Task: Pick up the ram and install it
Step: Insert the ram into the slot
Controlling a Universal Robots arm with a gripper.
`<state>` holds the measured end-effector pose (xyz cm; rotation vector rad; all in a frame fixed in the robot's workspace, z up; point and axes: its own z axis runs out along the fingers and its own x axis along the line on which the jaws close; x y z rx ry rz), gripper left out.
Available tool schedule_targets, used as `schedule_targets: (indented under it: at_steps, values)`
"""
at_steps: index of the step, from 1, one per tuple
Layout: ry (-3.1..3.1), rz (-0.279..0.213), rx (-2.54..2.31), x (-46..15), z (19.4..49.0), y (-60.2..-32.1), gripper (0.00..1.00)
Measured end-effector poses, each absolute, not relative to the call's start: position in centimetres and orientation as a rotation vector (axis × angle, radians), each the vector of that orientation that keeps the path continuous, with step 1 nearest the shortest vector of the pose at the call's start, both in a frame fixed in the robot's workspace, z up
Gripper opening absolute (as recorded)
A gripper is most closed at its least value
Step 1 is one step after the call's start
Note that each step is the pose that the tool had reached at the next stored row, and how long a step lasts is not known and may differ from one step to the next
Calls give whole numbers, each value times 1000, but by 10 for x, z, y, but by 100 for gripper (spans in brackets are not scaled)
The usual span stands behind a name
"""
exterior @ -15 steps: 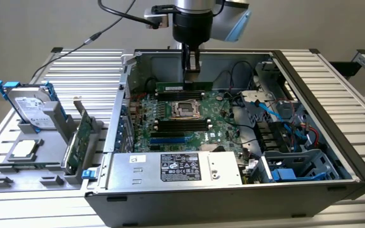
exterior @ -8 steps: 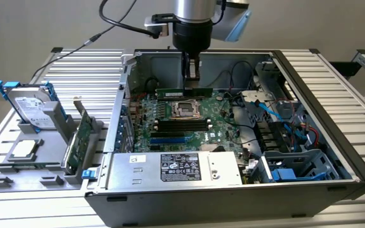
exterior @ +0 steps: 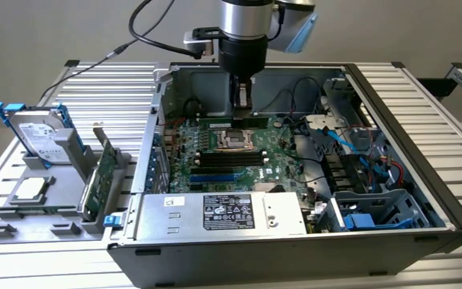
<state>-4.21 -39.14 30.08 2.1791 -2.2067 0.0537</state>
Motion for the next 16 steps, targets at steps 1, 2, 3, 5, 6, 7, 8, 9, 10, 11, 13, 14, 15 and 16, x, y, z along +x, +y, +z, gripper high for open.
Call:
schedule_targets:
  at_steps: [1,2,3,5,6,7,8,9,10,11,13,14,15,16]
  values:
    - [-2207,54,2179,-42,299,-391,14]
    - [-2207,54,2179,-42,297,-391,14]
    - [-2207,53,2179,-42,295,-391,14]
    - [-2206,53,2179,-41,292,-391,14]
    - [-2206,52,2179,-41,290,-391,14]
    - [-2205,50,2178,-40,288,-391,14]
    - [-2203,46,2176,-39,287,-391,14]
    - [-2201,42,2174,-39,285,-391,14]
    - [-2199,37,2172,-38,284,-392,14]
    - [-2196,32,2170,-37,283,-392,14]
    - [-2193,24,2167,-36,280,-392,14]
    - [-2191,22,2166,-36,278,-392,14]
    - [-2191,21,2165,-35,276,-392,14]
    - [-2191,21,2165,-35,274,-392,14]
